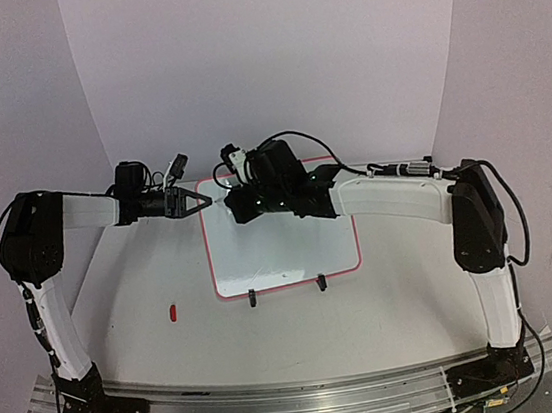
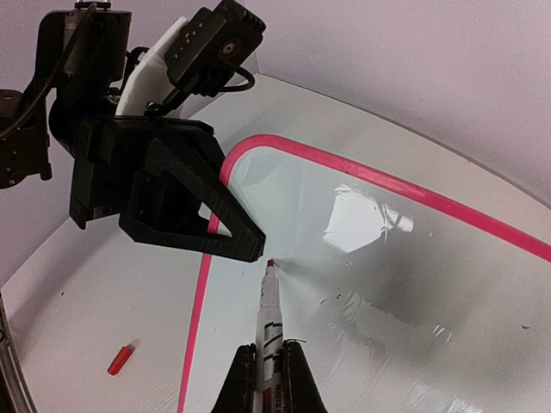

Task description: Write a sentence on the whiteboard

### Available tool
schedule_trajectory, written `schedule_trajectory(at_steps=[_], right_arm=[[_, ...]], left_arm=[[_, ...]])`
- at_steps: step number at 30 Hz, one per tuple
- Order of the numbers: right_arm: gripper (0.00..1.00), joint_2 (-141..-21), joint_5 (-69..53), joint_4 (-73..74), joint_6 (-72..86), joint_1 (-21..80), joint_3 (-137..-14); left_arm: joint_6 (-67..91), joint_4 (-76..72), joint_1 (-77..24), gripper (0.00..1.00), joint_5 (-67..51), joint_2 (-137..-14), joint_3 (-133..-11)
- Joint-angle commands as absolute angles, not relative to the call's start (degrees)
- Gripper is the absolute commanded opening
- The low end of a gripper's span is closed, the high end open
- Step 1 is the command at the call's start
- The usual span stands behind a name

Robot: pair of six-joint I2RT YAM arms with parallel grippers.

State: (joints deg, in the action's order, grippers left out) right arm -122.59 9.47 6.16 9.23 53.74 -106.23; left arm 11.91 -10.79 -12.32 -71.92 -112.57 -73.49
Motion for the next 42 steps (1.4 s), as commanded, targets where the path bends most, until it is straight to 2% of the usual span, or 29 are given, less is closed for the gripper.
schedule_trajectory(at_steps=[1, 21, 42], right_arm=[[0.0, -123.6, 10.7, 6.8, 9.1, 54.0, -109.4], [0.0, -125.0, 14.5, 12.3, 10.4, 54.0, -112.0], [0.0, -121.7, 20.6, 13.2, 9.8, 53.9, -107.8]], left_arm=[[6.3, -10.0, -13.0, 0.0, -70.1, -111.9, -73.7], [4.8, -9.5, -13.0, 0.0, -70.2, -111.2, -73.1], [4.6, -9.7, -13.0, 0.0, -70.5, -111.0, -72.9]])
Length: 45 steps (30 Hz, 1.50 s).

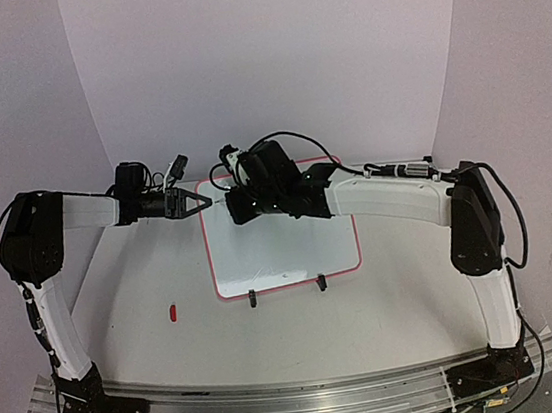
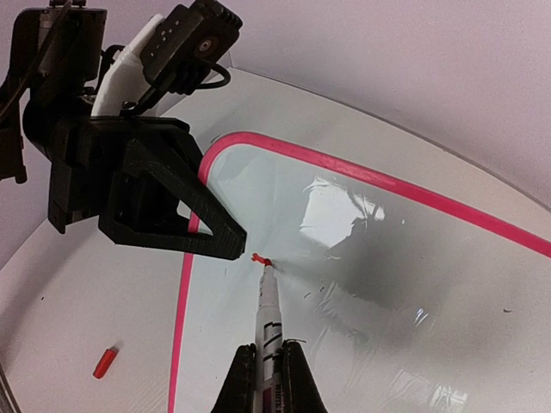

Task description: Write a sentence on the whiteboard

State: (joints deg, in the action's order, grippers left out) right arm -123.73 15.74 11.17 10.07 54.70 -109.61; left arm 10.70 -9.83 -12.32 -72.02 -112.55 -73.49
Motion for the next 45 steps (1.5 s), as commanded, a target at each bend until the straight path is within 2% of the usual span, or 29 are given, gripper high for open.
schedule_trajectory(at_steps=[1, 23, 45], right_arm=[[0.0, -121.5, 20.6, 13.2, 9.8, 53.9, -107.5], [0.0, -119.2, 23.7, 13.4, 9.1, 53.9, -104.9], [0.0, -113.5, 13.2, 10.5, 7.6, 54.2, -103.1]], left_arm=[[4.6, -9.7, -13.0, 0.0, -70.5, -111.0, -72.9], [4.6, -9.9, -13.0, 0.0, -71.2, -111.2, -72.9], [8.7, -13.7, -13.0, 0.0, -68.7, -111.5, -71.8]])
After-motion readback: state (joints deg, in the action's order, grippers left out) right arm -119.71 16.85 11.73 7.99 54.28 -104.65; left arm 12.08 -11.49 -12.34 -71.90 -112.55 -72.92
